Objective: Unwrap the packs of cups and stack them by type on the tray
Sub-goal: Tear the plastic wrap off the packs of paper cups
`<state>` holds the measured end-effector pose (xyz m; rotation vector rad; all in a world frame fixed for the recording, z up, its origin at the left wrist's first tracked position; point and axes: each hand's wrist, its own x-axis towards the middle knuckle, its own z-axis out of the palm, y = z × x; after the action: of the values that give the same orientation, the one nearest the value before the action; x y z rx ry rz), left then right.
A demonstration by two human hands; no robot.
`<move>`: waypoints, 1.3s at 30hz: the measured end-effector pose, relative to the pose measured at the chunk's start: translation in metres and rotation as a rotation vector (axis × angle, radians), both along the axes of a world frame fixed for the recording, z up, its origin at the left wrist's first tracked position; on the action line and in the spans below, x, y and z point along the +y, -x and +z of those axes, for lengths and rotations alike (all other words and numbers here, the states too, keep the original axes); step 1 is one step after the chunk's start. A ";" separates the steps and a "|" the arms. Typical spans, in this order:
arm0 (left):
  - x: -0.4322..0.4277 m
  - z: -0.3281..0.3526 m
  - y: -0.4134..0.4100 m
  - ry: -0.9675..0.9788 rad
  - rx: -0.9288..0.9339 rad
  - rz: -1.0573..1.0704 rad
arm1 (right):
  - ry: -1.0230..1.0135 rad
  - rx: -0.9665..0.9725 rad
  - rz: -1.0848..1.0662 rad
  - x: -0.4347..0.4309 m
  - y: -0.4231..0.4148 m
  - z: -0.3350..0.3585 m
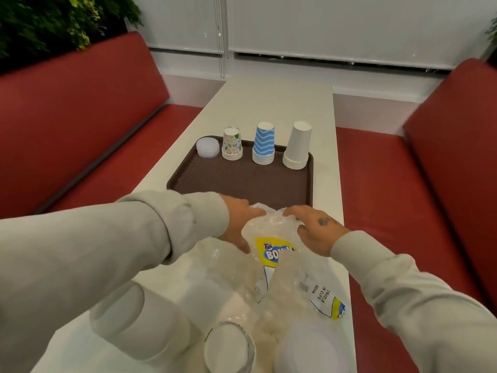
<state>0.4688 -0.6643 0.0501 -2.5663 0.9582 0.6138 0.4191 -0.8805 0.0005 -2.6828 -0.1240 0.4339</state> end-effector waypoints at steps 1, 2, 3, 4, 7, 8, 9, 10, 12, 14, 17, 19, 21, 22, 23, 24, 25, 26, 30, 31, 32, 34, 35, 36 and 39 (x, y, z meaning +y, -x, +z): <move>0.002 0.007 0.000 0.005 -0.004 0.005 | -0.007 -0.012 -0.007 0.000 0.001 0.003; 0.004 0.014 -0.001 0.004 -0.007 0.010 | -0.012 -0.017 -0.013 0.001 0.002 0.006; 0.007 0.022 -0.001 0.002 -0.009 0.017 | -0.014 -0.022 -0.017 0.002 0.004 0.009; 0.011 0.029 -0.002 0.000 -0.012 0.026 | -0.019 -0.028 -0.022 0.003 0.005 0.012; 0.027 0.049 -0.005 0.054 -0.021 0.081 | -0.021 -0.065 -0.032 0.009 0.009 0.021; 0.033 0.054 -0.003 0.087 -0.035 0.098 | -0.014 -0.080 -0.036 0.012 0.010 0.025; 0.038 0.060 -0.003 0.118 -0.049 0.115 | -0.006 -0.091 -0.041 0.013 0.012 0.029; 0.044 0.064 -0.002 0.145 -0.063 0.131 | 0.001 -0.097 -0.046 0.015 0.013 0.033; 0.059 0.073 0.002 0.190 -0.096 0.169 | 0.010 -0.102 -0.047 0.023 0.018 0.046; 0.074 0.081 0.008 0.232 -0.112 0.210 | 0.011 -0.110 -0.042 0.033 0.023 0.062; 0.094 0.093 0.022 0.294 -0.118 0.242 | 0.017 -0.115 -0.040 0.054 0.031 0.088; 0.107 0.099 0.032 0.313 -0.123 0.248 | 0.004 -0.133 -0.037 0.070 0.038 0.103; 0.123 0.105 0.042 0.343 -0.126 0.260 | -0.017 -0.181 -0.024 0.088 0.045 0.117; 0.132 0.108 0.046 0.365 -0.130 0.269 | -0.030 -0.207 -0.021 0.097 0.048 0.124; 0.141 0.109 0.051 0.389 -0.131 0.280 | -0.046 -0.230 -0.021 0.108 0.052 0.130; 0.151 0.110 0.056 0.408 -0.132 0.291 | -0.064 -0.250 -0.019 0.119 0.055 0.136; 0.161 0.111 0.061 0.424 -0.131 0.297 | -0.080 -0.267 -0.015 0.130 0.059 0.141; 0.171 0.111 0.067 0.438 -0.130 0.303 | -0.095 -0.283 -0.009 0.142 0.063 0.146; 0.220 0.111 0.091 0.535 -0.108 0.367 | -0.149 -0.342 0.018 0.196 0.080 0.163; 0.234 0.110 0.098 0.561 -0.103 0.382 | -0.157 -0.351 0.022 0.210 0.086 0.167; 0.248 0.110 0.105 0.582 -0.104 0.392 | -0.159 -0.366 0.031 0.225 0.091 0.170; 0.275 0.107 0.118 0.608 -0.112 0.406 | -0.161 -0.398 0.048 0.254 0.101 0.176; 0.289 0.106 0.124 0.620 -0.113 0.415 | -0.166 -0.408 0.052 0.267 0.106 0.178; 0.301 0.104 0.130 0.633 -0.112 0.424 | -0.172 -0.412 0.055 0.280 0.111 0.179; 0.330 0.095 0.141 0.658 -0.109 0.441 | -0.174 -0.375 0.054 0.315 0.122 0.174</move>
<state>0.3279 -0.3345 0.1454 -3.4039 0.6222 0.2774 0.2966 -0.5655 0.1750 -2.5621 -0.3277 -0.0680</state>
